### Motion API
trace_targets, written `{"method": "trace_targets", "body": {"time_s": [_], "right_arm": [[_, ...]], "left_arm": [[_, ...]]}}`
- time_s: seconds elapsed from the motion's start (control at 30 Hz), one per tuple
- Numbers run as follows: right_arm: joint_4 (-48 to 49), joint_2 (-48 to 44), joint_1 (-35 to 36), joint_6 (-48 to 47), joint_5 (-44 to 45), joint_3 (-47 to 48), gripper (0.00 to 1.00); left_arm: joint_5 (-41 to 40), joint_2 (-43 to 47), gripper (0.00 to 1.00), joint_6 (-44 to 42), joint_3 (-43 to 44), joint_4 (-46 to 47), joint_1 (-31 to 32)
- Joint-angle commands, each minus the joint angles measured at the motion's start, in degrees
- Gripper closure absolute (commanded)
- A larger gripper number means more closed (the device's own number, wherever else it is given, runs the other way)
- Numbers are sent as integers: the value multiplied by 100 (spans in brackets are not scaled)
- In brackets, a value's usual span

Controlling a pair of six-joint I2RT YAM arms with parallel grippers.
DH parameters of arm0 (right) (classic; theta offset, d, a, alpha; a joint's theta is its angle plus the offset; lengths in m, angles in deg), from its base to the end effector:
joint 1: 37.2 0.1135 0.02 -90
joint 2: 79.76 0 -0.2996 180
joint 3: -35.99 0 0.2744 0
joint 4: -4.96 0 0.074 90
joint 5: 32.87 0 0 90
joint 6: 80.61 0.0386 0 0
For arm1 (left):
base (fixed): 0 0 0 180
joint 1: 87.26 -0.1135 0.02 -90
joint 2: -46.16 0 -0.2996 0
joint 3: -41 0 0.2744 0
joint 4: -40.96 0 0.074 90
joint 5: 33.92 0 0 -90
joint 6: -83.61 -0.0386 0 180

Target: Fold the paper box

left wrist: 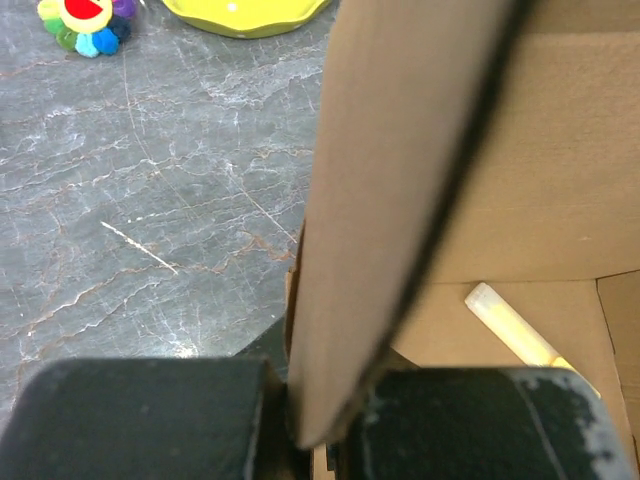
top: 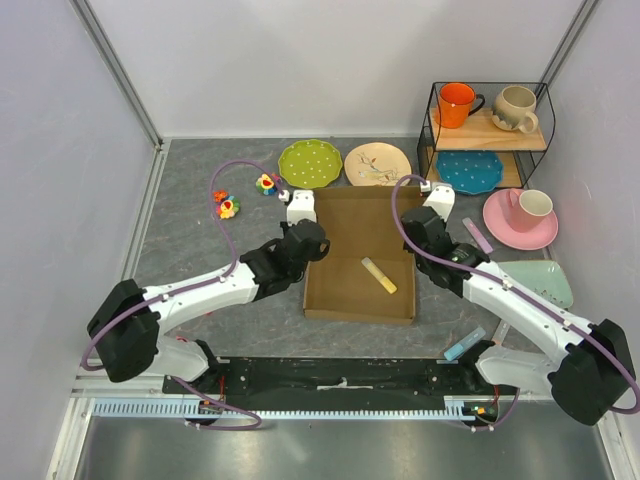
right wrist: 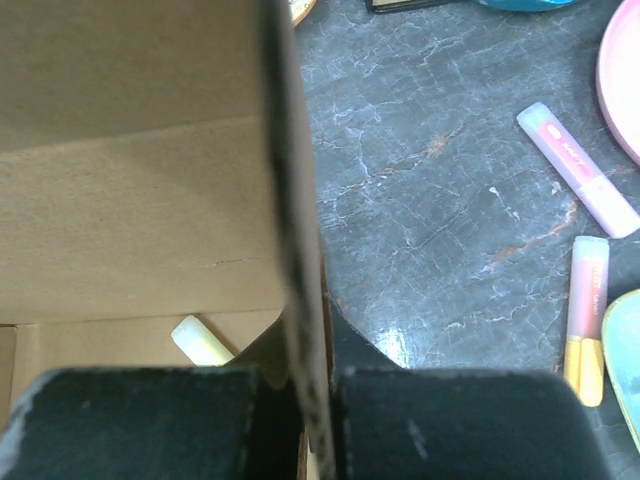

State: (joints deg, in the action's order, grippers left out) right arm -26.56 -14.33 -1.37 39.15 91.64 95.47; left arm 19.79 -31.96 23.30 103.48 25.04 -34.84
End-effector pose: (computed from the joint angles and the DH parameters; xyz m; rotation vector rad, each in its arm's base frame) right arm 0.2174 0.1300 0.2932 0.2074 2.0856 0.0128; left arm 0.2085 -0.2334 0.2777 0.0344 2.0140 -0.2382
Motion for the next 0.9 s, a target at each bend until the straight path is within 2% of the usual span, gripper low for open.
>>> {"method": "trace_targets", "body": {"time_s": [0.0, 0.5, 0.87], "right_arm": [[-518, 207, 301, 215, -156, 157, 100], [-818, 506, 846, 373, 628, 290, 100], [-176, -118, 1312, 434, 1032, -597, 100]], "left_arm": [[-105, -203, 98, 19, 245, 400, 330], [-844, -546, 98, 273, 368, 452, 752], [-879, -238, 98, 739, -36, 733, 1033]]}}
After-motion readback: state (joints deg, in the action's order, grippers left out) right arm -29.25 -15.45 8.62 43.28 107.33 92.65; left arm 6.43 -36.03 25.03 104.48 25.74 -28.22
